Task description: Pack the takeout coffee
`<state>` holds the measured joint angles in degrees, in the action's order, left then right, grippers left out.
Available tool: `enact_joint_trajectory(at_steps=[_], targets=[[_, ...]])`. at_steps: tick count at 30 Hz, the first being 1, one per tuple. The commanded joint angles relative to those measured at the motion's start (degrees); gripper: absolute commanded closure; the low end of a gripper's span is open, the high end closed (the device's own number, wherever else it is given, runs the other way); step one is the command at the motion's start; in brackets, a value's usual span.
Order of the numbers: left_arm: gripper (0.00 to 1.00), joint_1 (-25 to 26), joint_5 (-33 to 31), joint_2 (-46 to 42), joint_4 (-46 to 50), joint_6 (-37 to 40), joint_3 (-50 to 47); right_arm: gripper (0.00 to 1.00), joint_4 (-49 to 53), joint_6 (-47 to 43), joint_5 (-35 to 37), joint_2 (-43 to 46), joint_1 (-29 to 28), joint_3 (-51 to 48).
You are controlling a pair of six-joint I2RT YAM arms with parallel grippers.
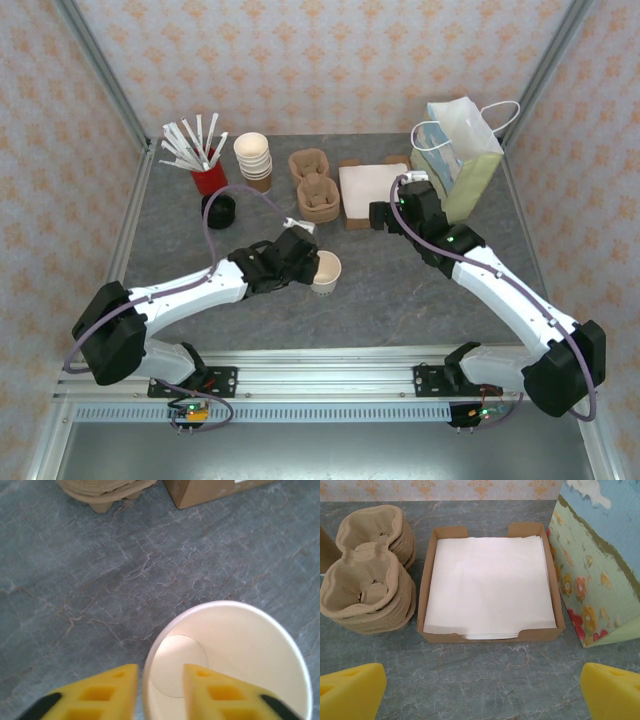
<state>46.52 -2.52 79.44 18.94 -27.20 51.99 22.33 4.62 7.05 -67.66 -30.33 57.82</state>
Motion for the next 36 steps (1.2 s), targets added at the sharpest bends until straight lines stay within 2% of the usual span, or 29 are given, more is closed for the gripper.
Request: enact_joint_trajectory(at_steps=[1, 5, 7, 8, 12, 15, 20, 29, 36], targets=[[0.59, 0.43, -3.31, -2.30, 0.15, -0.15, 1.17, 0.00, 0.90, 0.97, -0.91, 0.16, -0.08, -0.15], [0.50, 0.12, -8.58, -7.53, 3.39, 0.62, 2.98, 0.00, 0.34, 0.23, -4.13, 1.61, -0.41, -0.16], [0.47, -2.24, -12.37, -10.78, 5.80, 1.10, 3.64, 0.00, -1.49, -0.57, -7.30, 2.77, -1.68, -0.69], [0.47, -4.71, -12.59, -11.81, 6.90, 0.63, 3.82, 0.00, -2.46, -0.80, -8.36, 3.10, -2.67, -0.93], [0.47, -20.36, -9.01, -13.01, 12.00, -1.78, 5.25, 0.00, -6.18, -0.31, -10.99, 1.76, -6.38, -0.80], [0.47, -28.61, -10.19, -11.10, 12.47, -0.60, 6.03, 0.00, -7.71, -0.35, -12.47, 0.16, -7.93, 0.02], [0.48, -40.29, -3.78, -3.35, 7.64, -0.48, 6.83, 0.00, -7.94, -0.64, -12.54, -4.20, -8.83, 1.58], [0.49, -47.29, 0.02, 9.13, 4.26, 0.54, 12.40, 0.00, -7.71, -1.30, -11.54, -5.75, -8.88, 1.94], [0.53, -47.51, 1.56, 12.96, 3.38, 1.36, 15.00, 0.00, -7.79, -0.34, -12.06, -7.16, -8.88, 2.12]])
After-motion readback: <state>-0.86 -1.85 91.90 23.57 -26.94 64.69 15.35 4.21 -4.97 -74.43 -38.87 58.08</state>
